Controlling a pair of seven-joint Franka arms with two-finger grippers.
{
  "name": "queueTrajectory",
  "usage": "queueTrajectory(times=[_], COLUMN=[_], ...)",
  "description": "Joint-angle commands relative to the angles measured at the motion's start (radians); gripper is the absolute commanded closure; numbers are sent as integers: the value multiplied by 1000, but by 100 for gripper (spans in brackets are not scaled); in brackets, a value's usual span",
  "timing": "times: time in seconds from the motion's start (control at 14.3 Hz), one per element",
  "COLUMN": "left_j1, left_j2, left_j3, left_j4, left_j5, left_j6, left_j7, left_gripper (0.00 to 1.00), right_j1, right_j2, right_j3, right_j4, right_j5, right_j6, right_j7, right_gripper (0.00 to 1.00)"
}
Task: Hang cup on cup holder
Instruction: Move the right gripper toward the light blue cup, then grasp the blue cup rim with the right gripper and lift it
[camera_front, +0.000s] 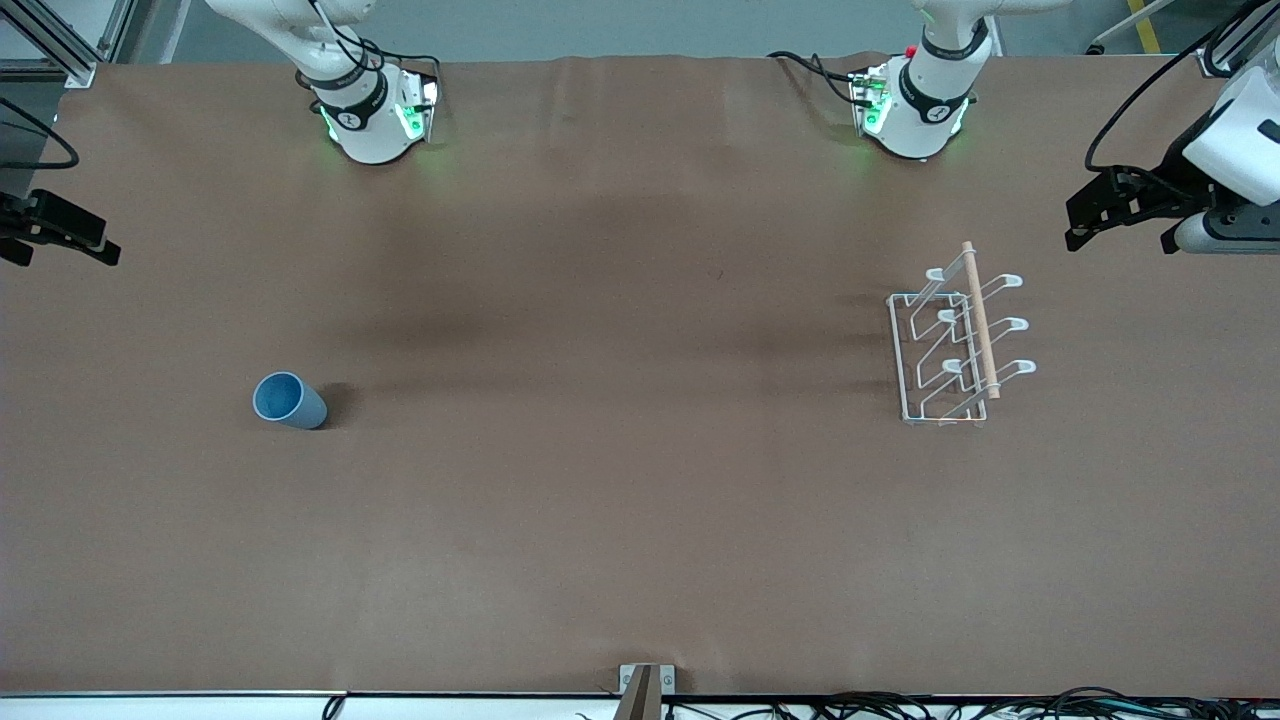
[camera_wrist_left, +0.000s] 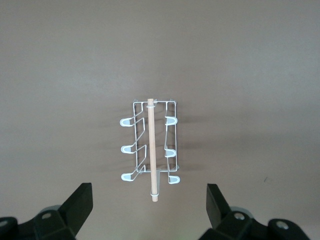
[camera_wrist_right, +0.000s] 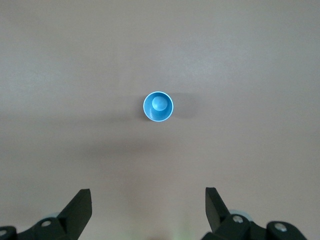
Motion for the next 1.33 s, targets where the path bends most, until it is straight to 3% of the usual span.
queueTrajectory(times=[0.0,0.42,0.77,0.91,1.26], left_j1=[6,8,12,14,14], left_j2=[9,9,11,18,21], left_j3=[-4,-4,-1,-1,-1], left_j4=[23,24,26,31,24], left_j5=[10,10,9,7,7], left_j6=[-11,-11,-11,-11,-11], left_j7=[-2,7,12,18,16], left_gripper=[0,0,0,0,0], right_j1=[-14,-22,-69,-74,-66], right_j2=[-9,4,37,80,270], right_j3=[8,7,7,7,8], right_j4=[-7,-23,-235,-299,-305], right_j5=[16,16,18,18,18], right_j6=[4,38,315,421,559], right_j7=[1,-4,-77,-90,-91], right_gripper=[0,0,0,0,0])
